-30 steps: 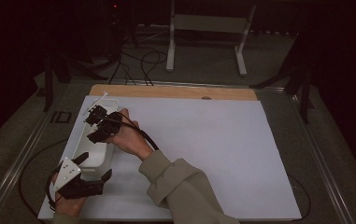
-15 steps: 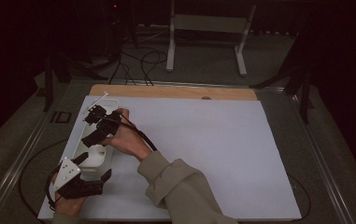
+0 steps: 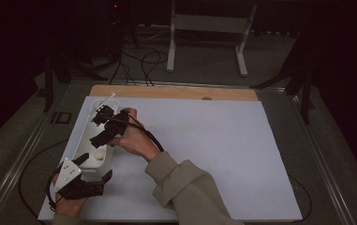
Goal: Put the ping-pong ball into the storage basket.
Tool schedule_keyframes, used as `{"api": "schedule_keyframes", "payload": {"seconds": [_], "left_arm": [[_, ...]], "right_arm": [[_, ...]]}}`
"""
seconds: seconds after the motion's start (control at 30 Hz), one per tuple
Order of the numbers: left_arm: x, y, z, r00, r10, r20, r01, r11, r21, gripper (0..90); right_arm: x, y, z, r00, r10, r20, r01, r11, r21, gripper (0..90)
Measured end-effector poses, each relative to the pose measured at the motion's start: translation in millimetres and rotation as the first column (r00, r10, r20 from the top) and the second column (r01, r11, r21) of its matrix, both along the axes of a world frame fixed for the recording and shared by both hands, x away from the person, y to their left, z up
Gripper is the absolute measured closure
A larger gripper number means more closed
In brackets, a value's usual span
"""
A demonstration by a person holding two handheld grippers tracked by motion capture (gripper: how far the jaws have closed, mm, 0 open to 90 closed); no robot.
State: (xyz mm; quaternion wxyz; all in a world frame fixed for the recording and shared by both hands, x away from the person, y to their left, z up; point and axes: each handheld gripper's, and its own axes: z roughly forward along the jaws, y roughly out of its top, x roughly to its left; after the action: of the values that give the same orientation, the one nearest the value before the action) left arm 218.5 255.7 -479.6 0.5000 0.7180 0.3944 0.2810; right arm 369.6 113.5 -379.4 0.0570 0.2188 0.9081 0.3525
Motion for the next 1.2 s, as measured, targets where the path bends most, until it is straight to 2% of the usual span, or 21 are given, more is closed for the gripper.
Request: {"api": "schedule_keyframes", "payload": {"seconds": [0.4,0.67,0.93,1.2], "left_arm": [[0.4,-0.2,-0.2,1.0,0.001,-0.003,-0.001,1.0,0.001,0.0],[0.6,-0.3,-0.4,1.0,0.003,-0.003,-0.003,1.0,0.003,0.0],[1.8,-2.7,-0.9,1.0,0.0,-0.01,0.0,1.0,0.007,0.0],[2.2,-1.3,-0.9,0.9999,0.0,-0.014,0.0,1.0,-0.003,0.0]], "right_arm": [[2.7,-34.9,-7.2,0.999,-0.044,-0.007,0.044,0.999,-0.008,9.4],[4.5,-64.8,-8.2,0.9968,-0.08,-0.002,0.08,0.997,-0.008,9.5],[2.5,-103.0,-14.7,0.9906,-0.137,0.002,0.137,0.99,-0.021,9.4],[-7.5,-135.9,-24.4,0.9853,-0.166,0.038,0.168,0.985,-0.044,9.4]]}}
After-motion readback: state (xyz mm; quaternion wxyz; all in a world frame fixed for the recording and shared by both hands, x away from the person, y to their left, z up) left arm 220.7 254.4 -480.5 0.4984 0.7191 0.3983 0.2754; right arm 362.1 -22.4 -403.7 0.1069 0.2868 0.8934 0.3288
